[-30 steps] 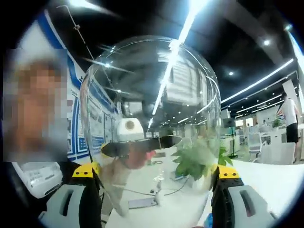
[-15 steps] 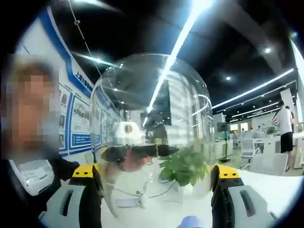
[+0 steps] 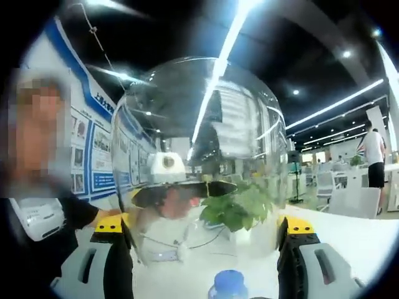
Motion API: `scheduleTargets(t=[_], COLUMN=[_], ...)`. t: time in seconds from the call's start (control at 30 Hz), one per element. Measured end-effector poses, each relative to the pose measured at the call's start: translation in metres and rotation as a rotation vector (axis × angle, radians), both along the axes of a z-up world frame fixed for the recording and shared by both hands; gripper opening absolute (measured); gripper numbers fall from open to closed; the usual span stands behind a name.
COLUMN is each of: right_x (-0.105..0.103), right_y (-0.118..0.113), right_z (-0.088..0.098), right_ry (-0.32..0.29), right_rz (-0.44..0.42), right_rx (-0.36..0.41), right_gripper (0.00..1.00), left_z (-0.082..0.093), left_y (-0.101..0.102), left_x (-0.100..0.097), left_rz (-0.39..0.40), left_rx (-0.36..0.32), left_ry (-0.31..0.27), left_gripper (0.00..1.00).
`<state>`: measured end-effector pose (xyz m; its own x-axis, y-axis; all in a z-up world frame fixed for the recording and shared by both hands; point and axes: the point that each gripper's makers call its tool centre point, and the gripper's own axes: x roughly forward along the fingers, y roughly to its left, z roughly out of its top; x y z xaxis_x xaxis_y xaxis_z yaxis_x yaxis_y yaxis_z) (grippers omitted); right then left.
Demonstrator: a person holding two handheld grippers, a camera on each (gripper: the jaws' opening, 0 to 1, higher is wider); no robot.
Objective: Open the cover put in the Mizone put the cover back on
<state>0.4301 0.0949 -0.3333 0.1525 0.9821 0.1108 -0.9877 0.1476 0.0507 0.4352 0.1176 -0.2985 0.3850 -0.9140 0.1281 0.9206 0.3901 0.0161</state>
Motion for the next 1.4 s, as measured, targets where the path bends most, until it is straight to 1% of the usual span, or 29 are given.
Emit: scheduleTargets(t=[0.1,0.23,0.37,0.43,0.57,0.7,0.93,1.07,1.2,1.4], right_x=[0.004,0.009,0.013,0.015,0.018,0.022,0.026,0.026,0.025,0.027], right_y=[0.0,0.001,0.002,0.002,0.002,0.002,0.004,0.005,0.003,0.004], right_z=[-0.011,-0.02,-0.031,-0.038,-0.055,-0.071,-0.085,-0.095,-0.108,-0.128], right_ry=[0.027,0.046,0.045,0.05,0.055,0.065,0.075,0.077,0.092,0.102], right_rz=[0.009,0.009,-0.003,-0.006,-0.008,-0.011,-0.008,-0.01,-0.008,0.002], right_rx=[0.005,0.013,-0.013,-0.026,-0.055,-0.08,-0.103,-0.121,-0.123,-0.144], right_gripper=[0.9,0.9,0.9,0.9,0.9,0.9,0.9,0.9,0.9,0.9], left_z=[-0.01,-0.02,-0.034,-0.044,-0.063,-0.076,-0.093,-0.106,-0.117,-0.137], left_y=[0.0,0.001,0.003,0.003,0.002,0.002,0.004,0.005,0.003,0.003], left_x=[0.004,0.012,0.016,0.02,0.02,0.023,0.027,0.028,0.029,0.031], left_rz=[0.004,0.009,0.003,0.002,0.0,-0.006,-0.006,-0.005,-0.001,0.001], left_rx=[-0.003,0.003,0.019,0.026,0.042,0.056,0.061,0.066,0.067,0.092], left_ry=[0.013,0.035,0.059,0.076,0.093,0.109,0.13,0.147,0.165,0.182], left_gripper=[0.69,0.69,0.69,0.69,0.69,0.69,0.69,0.69,0.69,0.69])
